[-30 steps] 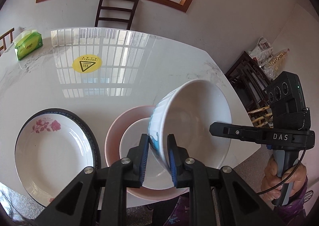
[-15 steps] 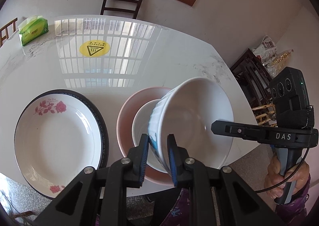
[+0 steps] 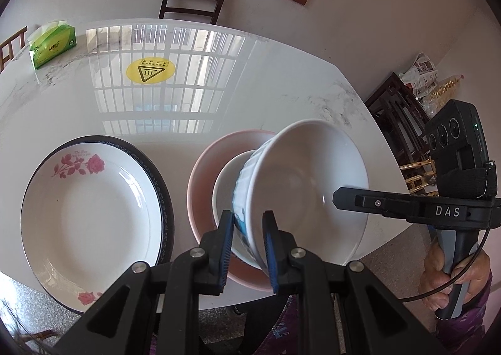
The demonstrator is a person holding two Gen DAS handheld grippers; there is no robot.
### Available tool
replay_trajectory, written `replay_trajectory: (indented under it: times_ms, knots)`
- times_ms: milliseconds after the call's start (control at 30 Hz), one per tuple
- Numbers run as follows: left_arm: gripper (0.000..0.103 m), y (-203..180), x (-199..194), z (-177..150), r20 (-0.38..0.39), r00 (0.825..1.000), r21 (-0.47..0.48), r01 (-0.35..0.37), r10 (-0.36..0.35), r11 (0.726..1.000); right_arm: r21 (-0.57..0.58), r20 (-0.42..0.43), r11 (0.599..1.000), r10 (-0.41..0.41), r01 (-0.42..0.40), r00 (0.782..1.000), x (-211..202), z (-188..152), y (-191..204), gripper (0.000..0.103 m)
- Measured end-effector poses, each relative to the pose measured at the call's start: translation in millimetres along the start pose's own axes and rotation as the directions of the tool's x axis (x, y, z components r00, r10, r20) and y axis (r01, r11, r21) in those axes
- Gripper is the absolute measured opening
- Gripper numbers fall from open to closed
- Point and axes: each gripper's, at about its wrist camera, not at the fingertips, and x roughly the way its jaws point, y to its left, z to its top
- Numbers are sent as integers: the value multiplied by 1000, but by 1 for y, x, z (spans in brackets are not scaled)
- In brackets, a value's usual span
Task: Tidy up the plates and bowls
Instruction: 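Carry the blue-banded bowl over the nested bowls and lower it inside, then open both grippers to release the blue-banded bowl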
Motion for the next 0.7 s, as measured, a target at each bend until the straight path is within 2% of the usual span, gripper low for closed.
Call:
replay_trajectory:
  times_ms: [200, 367, 467, 700]
  knots:
    - [19, -2, 2, -2, 2, 1000, 16, -21, 21, 1000, 1, -4, 1000, -2, 2, 1000, 3, -1, 1, 18]
    - [19, -2, 3, -4, 19, 998, 35, -65, 65, 997, 10, -5, 1000, 0, 0, 1000, 6, -1, 1, 19]
    - [19, 0, 2, -4, 25, 998, 33, -64, 64, 997, 15, -5, 1000, -1, 1, 1000, 7, 0, 0, 20]
    - [20, -7, -4, -9, 79, 992, 82, -109, 103, 991, 4, 10, 1000, 0, 0, 1000, 5, -3, -2, 20]
